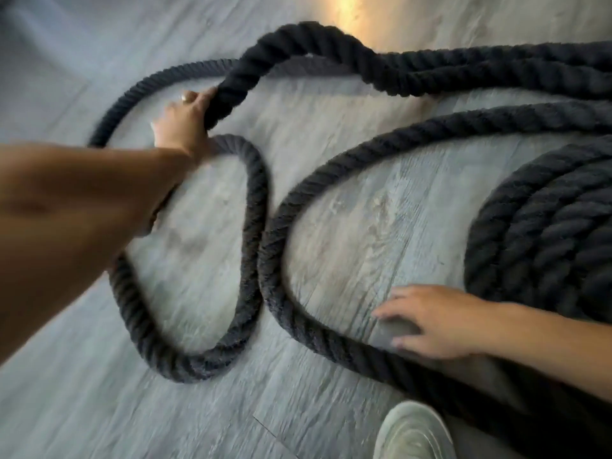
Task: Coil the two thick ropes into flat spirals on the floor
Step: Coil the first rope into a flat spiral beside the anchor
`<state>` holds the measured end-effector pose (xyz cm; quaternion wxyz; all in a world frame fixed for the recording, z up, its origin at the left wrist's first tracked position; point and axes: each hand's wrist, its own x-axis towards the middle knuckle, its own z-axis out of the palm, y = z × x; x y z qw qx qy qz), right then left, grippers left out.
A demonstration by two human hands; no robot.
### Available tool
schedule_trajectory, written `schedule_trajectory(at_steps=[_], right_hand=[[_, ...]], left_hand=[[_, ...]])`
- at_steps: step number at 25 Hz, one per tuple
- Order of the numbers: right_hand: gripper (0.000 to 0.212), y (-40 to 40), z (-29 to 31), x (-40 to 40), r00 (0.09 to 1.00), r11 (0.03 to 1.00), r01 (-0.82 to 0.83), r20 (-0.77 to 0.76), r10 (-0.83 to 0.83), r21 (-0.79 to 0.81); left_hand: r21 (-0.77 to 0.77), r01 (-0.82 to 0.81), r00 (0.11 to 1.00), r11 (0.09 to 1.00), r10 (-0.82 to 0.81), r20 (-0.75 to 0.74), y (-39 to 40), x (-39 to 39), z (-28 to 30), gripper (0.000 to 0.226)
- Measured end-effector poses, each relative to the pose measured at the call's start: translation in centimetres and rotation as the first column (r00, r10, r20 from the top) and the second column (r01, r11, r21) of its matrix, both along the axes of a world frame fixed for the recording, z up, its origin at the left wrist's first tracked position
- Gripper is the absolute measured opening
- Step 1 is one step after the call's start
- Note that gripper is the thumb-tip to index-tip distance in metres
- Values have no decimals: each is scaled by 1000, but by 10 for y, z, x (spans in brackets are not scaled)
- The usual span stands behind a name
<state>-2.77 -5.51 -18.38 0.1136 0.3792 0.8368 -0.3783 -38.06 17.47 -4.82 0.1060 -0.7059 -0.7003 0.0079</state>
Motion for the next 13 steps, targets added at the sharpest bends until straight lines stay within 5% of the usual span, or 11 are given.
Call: schedule_trajectory(at_steps=[2,5,9,11,13], right_hand=[[73,75,48,0,988,980,151,-33,-148,131],[98,205,123,-21,788,781,591,-351,-505,204],[113,275,183,-54,654,628,735,-516,-554,257],[113,302,205,-50,658,613,739,-498,-566,280],[113,325,218,-39,642,573,763,-455,-618,299]], left_hand=[[81,164,986,983,-164,-10,37,-1,37,86],[258,392,911,883,-412,28,72,8,65,76],[432,634,719,642,-695,-23,96,29,63,50],[444,562,783,698,-622,-15,105,45,72,56],[471,218,957,855,-281,68,115,63,87,66]])
